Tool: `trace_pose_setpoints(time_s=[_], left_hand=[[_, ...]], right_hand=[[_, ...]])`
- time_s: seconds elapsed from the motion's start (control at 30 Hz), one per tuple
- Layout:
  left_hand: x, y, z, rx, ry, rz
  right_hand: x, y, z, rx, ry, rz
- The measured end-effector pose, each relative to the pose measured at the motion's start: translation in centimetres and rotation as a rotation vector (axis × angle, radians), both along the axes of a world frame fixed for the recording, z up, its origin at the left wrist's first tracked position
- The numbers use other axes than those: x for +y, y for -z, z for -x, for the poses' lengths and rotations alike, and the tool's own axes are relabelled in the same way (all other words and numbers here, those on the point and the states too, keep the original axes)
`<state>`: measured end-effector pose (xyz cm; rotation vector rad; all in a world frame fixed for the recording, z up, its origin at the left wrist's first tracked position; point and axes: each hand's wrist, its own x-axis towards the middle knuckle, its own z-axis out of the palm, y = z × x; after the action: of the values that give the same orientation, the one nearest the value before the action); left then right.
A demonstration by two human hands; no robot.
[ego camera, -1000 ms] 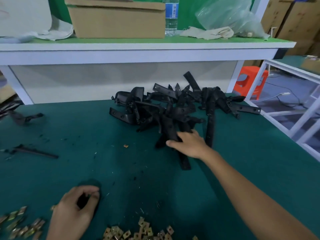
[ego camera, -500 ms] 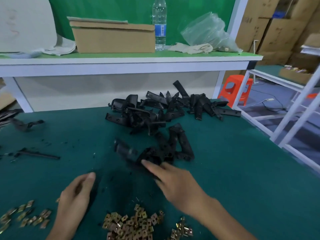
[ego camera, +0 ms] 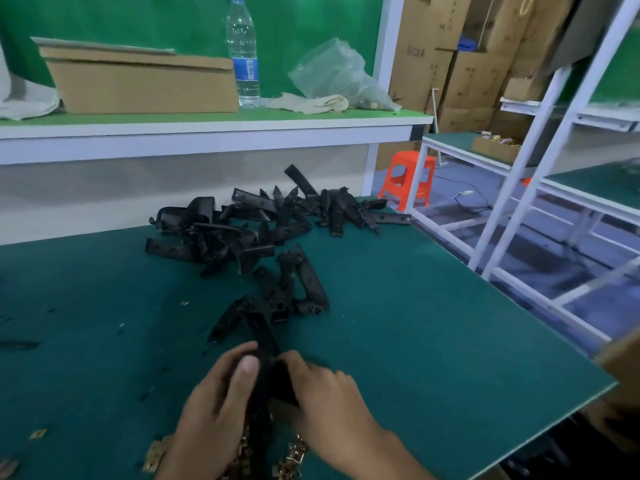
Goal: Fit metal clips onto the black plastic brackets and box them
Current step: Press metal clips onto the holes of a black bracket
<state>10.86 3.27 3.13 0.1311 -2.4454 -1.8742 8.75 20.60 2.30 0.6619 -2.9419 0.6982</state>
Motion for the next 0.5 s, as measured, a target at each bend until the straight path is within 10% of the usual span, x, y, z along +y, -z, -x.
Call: trace_pose_setpoints(time_s=[0.27,0.5], left_hand=[[0.8,3.5,-1.5,0.073,0.282,1.042],[0.6,3.2,-2.1,0.172,0.285,0.922]], right_hand=[[3.1,2.2,1.7,-0.402,0.242,0.481],[3.1,3.4,1.7,-0.496,0.201,0.721]])
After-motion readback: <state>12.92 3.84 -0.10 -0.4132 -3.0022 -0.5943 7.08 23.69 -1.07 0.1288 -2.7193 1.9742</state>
